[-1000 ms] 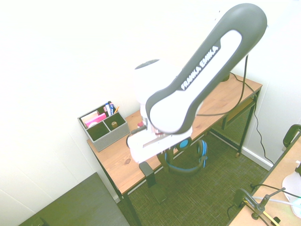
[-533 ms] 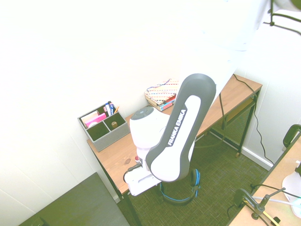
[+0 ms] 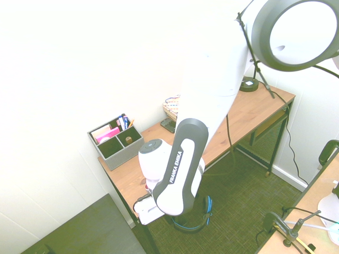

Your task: Hang the headphone

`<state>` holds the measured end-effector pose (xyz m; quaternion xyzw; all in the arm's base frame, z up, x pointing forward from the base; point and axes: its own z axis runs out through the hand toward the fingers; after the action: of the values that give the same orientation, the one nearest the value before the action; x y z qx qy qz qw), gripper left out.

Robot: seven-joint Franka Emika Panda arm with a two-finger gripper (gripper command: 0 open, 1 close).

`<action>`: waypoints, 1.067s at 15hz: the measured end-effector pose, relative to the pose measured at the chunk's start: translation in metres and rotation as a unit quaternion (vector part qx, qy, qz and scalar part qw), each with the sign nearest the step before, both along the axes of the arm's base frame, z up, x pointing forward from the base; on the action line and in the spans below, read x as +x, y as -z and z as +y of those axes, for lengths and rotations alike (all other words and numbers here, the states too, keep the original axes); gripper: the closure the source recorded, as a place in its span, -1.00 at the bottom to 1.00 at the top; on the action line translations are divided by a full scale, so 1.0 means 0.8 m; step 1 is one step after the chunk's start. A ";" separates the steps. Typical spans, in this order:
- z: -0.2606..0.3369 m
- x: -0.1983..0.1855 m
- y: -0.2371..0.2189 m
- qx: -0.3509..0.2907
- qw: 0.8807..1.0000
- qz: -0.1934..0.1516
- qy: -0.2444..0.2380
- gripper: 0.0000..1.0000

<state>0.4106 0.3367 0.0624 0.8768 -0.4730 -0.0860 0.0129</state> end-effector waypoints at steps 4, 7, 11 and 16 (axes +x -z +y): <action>0.005 0.002 0.010 -0.003 1.000 0.005 -0.002 -1.00; 0.006 0.001 0.010 -0.003 1.000 0.005 -0.003 -1.00; 0.003 0.008 -0.004 0.001 1.000 -0.002 -0.001 -1.00; -0.048 0.017 -0.115 0.005 0.999 0.003 -0.037 -1.00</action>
<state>0.4242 0.2984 0.1548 0.8932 -0.4402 -0.0905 0.0133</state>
